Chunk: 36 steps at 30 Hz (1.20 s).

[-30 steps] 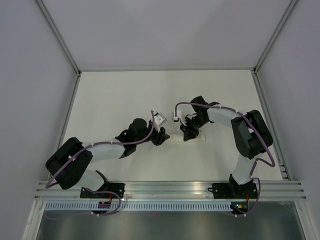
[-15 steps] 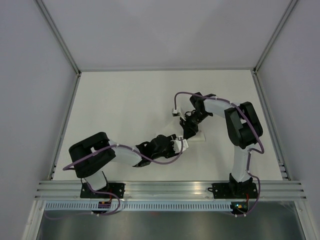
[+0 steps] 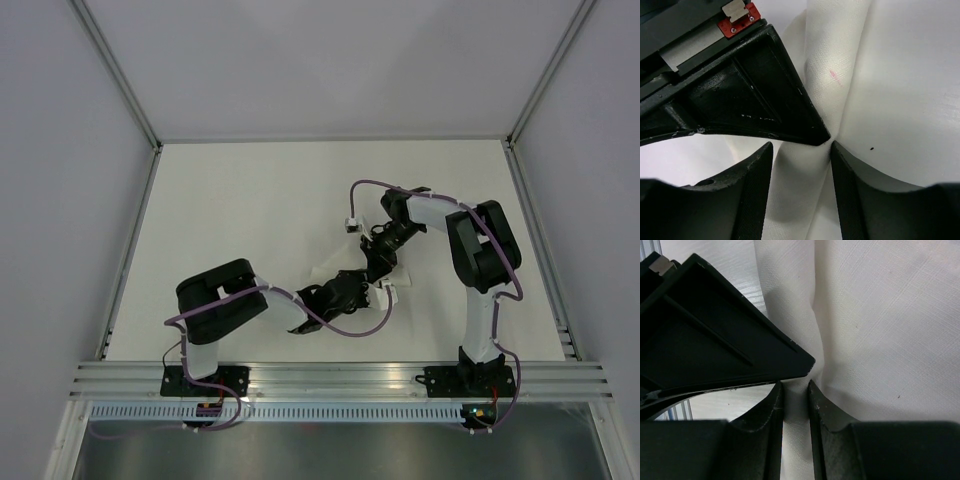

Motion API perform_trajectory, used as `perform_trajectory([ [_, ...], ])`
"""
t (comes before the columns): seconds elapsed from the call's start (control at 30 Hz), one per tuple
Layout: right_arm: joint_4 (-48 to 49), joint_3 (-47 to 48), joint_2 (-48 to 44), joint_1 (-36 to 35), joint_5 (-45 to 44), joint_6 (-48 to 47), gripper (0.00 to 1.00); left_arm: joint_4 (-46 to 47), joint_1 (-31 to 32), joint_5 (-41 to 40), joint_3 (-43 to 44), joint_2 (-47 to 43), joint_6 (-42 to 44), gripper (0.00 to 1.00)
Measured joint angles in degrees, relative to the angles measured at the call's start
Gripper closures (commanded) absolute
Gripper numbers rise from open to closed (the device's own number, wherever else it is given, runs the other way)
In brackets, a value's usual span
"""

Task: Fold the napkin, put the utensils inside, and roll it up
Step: Roll the napkin with the utensil

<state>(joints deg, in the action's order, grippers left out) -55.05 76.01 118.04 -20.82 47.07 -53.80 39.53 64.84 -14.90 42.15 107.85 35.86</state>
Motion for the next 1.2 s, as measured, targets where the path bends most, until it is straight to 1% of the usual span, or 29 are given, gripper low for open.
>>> perform_trajectory([
  [0.13,-0.9,0.6,0.6,0.2,0.4,-0.3,0.96,-1.4,-0.2,1.0,0.7,0.2,0.0,0.51],
  [0.17,-1.1,0.7,0.7,0.3,0.5,-0.4,0.96,-2.0,-0.2,1.3,1.0,0.2,0.0,0.56],
  [0.2,-1.3,0.9,0.9,0.4,0.7,-0.5,0.95,-2.6,-0.3,1.7,1.4,0.3,0.0,0.58],
  [0.23,-1.6,1.0,1.0,0.5,0.7,-0.5,0.95,-3.3,-0.3,2.0,1.8,0.4,0.0,0.65],
  [0.43,-3.3,1.9,1.6,1.4,0.7,-1.0,0.94,-7.0,-0.8,4.5,3.9,0.7,0.0,0.86],
  [0.5,-3.7,1.9,1.7,1.7,0.8,-1.0,0.87,-7.9,-1.1,5.6,4.5,0.7,-0.1,0.90],
  [0.53,-3.9,1.9,1.7,1.9,0.8,-1.0,0.83,-8.2,-1.3,6.3,4.7,0.7,-0.1,0.94],
  [0.57,-4.1,1.9,1.7,2.1,0.8,-1.1,0.75,-8.7,-1.4,7.0,5.0,0.7,-0.2,0.95],
  [0.63,-4.4,1.9,1.7,2.5,0.9,-1.1,0.66,-9.6,-1.9,8.7,5.6,0.7,-0.4,0.97],
  [0.67,-4.6,1.8,1.6,2.7,0.9,-1.1,0.59,-10.0,-2.2,9.8,5.9,0.7,-0.7,0.98],
  [0.77,-5.3,0.8,0.5,3.2,1.2,-1.4,0.47,-11.4,-3.4,13.6,6.8,0.7,-2.1,0.98],
  [0.83,-5.1,0.1,-0.7,3.6,0.7,-1.7,0.43,-12.1,-4.3,15.7,7.2,0.7,-3.5,0.98],
  [0.87,-4.7,-0.3,-1.2,3.8,0.2,-1.8,0.35,-12.3,-4.8,17.1,7.4,0.7,-4.5,0.98],
  [1.03,-3.9,-1.6,-3.4,4.5,-1.0,-1.5,0.33,-13.1,-6.8,22.3,8.2,0.7,-9.4,0.98],
  [1.2,2.1,-3.9,-7.4,8.2,-1.1,2.5,0.31,-14.9,-8.6,27.8,9.3,0.7,-13.6,0.98],
])
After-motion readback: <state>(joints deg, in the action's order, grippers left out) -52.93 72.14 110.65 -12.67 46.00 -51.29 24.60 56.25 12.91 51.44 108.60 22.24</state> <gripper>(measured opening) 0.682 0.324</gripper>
